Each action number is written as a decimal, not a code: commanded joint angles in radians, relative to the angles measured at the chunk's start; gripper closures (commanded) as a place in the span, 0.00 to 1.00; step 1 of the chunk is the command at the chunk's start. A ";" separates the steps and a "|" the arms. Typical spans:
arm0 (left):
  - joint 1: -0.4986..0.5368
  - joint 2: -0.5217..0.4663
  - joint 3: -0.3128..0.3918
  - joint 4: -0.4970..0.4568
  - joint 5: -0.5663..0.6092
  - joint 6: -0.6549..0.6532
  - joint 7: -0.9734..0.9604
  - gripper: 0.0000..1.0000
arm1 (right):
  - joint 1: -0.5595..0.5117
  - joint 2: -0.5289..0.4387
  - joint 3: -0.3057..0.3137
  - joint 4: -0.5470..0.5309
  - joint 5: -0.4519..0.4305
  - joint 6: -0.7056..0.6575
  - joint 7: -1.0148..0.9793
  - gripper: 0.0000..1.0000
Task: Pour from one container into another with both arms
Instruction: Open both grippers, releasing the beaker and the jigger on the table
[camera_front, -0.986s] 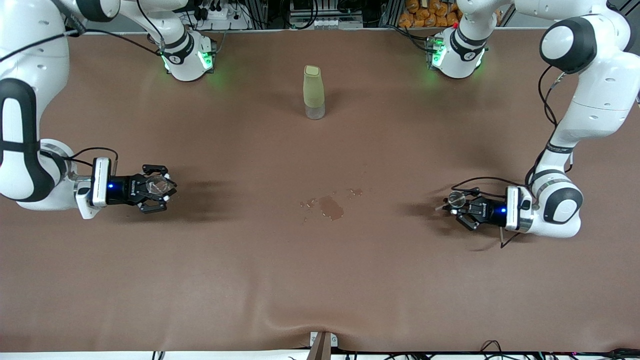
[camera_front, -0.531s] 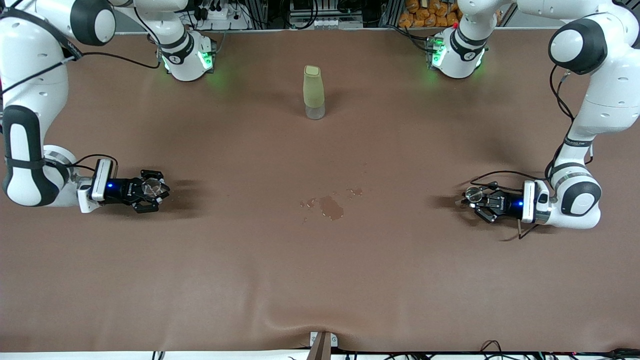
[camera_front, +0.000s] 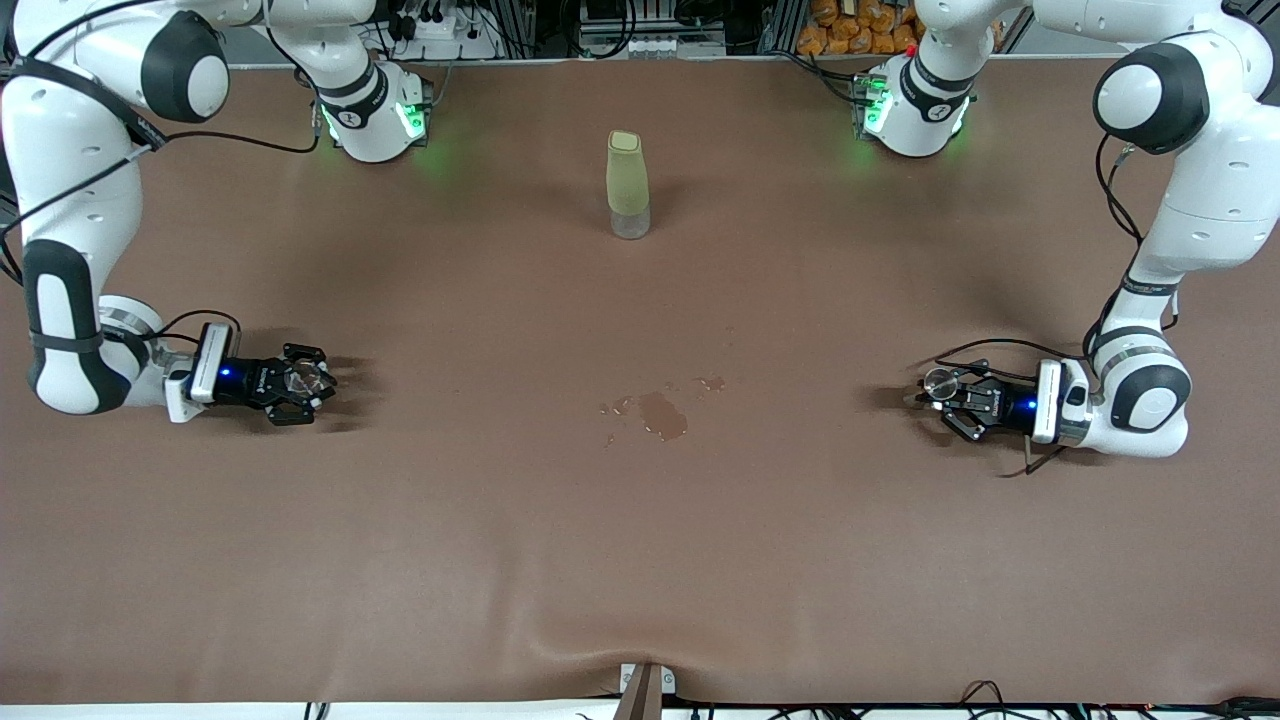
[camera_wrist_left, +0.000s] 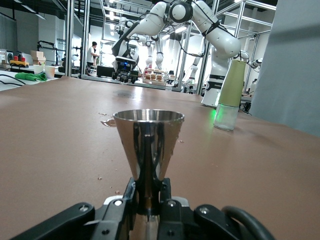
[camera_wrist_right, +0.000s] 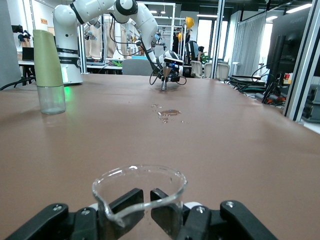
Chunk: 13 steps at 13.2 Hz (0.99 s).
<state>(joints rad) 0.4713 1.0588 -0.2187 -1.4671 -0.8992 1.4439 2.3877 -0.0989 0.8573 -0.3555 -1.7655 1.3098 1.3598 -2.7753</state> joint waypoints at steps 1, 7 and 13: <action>0.001 0.015 -0.005 0.011 0.014 -0.025 -0.004 1.00 | -0.027 0.058 0.015 0.040 -0.006 -0.011 -0.178 1.00; 0.000 0.030 -0.011 0.020 0.000 -0.025 0.048 0.81 | -0.033 0.100 0.016 0.054 -0.004 0.015 -0.228 1.00; -0.002 0.032 -0.013 0.021 -0.001 -0.025 0.093 0.00 | -0.033 0.111 0.016 0.057 -0.006 0.019 -0.204 0.48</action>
<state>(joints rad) 0.4692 1.0776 -0.2295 -1.4650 -0.8996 1.4380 2.4627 -0.1050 0.9513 -0.3547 -1.7167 1.3106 1.3847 -2.7942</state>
